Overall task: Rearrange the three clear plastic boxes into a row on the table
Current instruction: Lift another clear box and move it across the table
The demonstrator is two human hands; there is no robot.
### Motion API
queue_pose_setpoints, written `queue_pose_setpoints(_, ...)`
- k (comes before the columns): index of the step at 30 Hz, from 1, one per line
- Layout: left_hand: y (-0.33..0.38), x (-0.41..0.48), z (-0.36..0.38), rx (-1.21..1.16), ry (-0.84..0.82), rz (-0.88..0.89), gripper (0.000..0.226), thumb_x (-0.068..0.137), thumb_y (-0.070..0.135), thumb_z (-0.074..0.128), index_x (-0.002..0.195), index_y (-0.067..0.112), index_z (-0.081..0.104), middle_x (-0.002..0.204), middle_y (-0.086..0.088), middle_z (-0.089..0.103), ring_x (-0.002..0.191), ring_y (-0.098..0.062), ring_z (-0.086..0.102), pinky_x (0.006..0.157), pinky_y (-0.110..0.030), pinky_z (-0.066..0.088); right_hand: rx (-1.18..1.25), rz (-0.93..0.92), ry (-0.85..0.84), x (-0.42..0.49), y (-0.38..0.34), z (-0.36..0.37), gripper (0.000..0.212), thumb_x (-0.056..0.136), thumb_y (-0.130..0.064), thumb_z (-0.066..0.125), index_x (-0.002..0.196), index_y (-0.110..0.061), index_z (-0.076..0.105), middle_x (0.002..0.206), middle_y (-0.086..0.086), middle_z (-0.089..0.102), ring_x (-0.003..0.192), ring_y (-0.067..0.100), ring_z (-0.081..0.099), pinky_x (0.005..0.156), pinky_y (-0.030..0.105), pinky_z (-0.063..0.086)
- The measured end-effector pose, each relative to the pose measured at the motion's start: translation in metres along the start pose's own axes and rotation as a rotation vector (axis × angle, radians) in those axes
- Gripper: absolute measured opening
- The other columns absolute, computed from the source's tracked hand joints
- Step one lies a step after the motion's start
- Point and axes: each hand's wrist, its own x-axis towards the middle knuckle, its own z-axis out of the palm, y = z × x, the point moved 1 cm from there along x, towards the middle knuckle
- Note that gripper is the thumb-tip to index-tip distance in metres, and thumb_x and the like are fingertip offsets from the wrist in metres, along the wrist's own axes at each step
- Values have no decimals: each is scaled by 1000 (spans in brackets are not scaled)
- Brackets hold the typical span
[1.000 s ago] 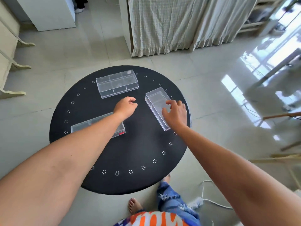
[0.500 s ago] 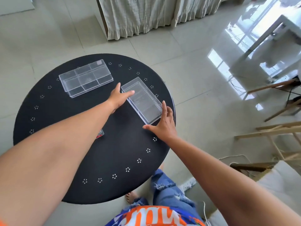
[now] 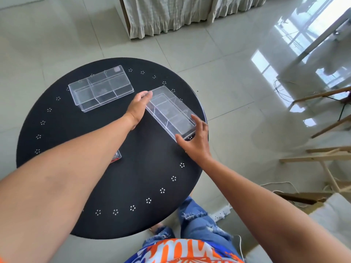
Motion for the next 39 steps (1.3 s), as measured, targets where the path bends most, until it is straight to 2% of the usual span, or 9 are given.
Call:
queue_pose_setpoints(5,21,0,-15,-117,5,11,52,83,46,43,130,29,58,123,-1,54,112,-19,52,104,-37,35,362,169,24,38,-26,-21,42,69,-44,74,109,-46,59,111,-7,57,98,15,64,93,34,54)
queue_pose_setpoints(9,30,2,-32,-59,-79,34,66,81,9,44,142,33,45,145,-1,47,112,-18,49,99,-41,42,550,374,-184,66,-37,-41,49,62,-54,73,103,-27,65,97,5,60,85,23,57,63,31,55)
queue_pose_setpoints(11,30,2,-40,3,-129,35,79,80,1,49,146,43,35,148,-5,42,114,-19,50,89,-36,44,575,470,-314,75,-41,-48,56,57,-57,71,102,-26,64,100,15,62,88,32,58,66,36,58)
queue_pose_setpoints(14,26,3,-47,4,-197,6,84,79,2,64,143,48,35,151,-11,40,132,-22,45,94,-39,42,583,535,-445,82,-44,-56,57,56,-58,69,104,-28,61,91,20,62,87,38,61,80,45,57)
queue_pose_setpoints(16,26,0,-48,-19,-258,-20,78,82,4,66,143,43,39,151,-5,41,138,-20,39,107,-46,34,568,580,-510,84,-46,-60,56,66,-58,63,110,-24,59,92,22,63,81,38,65,73,40,59)
queue_pose_setpoints(23,12,-10,-47,-115,-251,-147,53,83,20,72,133,27,54,129,-3,61,108,-21,61,97,-36,47,404,594,-457,92,-51,-65,83,92,-76,25,137,-11,50,108,12,56,81,28,62,59,36,57)
queue_pose_setpoints(28,-2,-15,-36,-176,-117,-234,54,81,35,74,130,20,57,130,-9,59,103,-30,66,96,-42,51,227,477,-456,99,-55,-52,62,100,-60,34,134,-10,48,125,15,49,66,21,60,49,28,55)
queue_pose_setpoints(34,-10,-20,-21,-183,-26,-304,66,82,38,74,135,7,51,135,-19,53,96,-37,67,90,-47,55,107,489,-360,112,-44,-44,39,105,-22,41,124,9,54,91,15,52,48,16,63,36,23,49)
queue_pose_setpoints(39,-14,-23,-13,-129,62,-338,73,82,37,74,139,2,46,142,-21,48,102,-40,64,91,-47,55,22,529,-309,117,-36,-42,35,101,-26,53,115,5,59,69,14,63,30,8,57,32,19,47)
